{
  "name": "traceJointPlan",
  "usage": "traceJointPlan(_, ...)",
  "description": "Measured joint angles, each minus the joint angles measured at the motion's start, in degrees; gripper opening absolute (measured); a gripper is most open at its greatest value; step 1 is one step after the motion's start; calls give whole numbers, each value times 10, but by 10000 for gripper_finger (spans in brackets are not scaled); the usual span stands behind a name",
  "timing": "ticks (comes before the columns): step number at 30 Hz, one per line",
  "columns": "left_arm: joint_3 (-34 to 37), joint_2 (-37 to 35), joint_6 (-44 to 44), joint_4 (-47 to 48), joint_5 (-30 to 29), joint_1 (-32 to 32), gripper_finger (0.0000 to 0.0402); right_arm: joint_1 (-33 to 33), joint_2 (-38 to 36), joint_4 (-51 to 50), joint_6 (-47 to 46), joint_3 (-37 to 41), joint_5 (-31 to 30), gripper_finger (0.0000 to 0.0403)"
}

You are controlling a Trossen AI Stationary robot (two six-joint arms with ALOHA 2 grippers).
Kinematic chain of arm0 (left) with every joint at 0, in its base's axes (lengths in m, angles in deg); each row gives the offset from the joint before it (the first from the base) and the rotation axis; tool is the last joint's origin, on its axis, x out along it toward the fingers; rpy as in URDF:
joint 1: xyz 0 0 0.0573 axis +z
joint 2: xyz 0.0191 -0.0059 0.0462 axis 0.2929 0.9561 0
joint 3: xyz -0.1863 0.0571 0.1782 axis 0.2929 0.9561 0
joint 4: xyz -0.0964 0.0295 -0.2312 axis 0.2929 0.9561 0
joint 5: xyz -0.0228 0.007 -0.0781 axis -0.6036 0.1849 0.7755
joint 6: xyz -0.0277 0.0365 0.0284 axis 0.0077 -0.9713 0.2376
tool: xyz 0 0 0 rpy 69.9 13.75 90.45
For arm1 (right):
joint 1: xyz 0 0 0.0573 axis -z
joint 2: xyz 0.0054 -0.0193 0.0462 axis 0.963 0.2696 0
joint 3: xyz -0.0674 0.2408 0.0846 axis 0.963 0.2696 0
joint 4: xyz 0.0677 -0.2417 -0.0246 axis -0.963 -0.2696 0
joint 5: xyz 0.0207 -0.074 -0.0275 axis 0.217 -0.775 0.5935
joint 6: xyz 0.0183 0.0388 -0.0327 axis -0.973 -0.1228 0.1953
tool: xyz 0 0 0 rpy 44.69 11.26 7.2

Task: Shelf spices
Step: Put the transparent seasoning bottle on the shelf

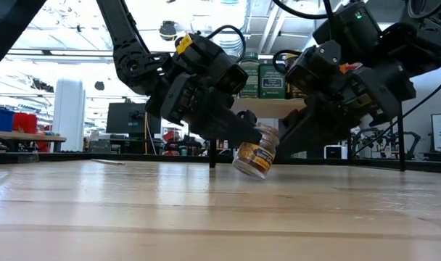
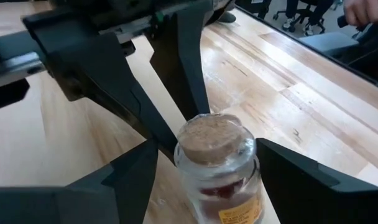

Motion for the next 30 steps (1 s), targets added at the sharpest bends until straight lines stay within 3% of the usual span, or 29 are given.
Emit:
traceJointPlan(14,2,3,-28,13,-36,-1,255,1,-2,-8,-22,-3,-1,103)
traceJointPlan(18,1,3,-26,-6,-46,0,255,-1,-19,-64,-28,-3,20,103)
traceJointPlan(30,0,3,-8,-23,-39,3,255,-13,-153,-203,-37,-3,27,103)
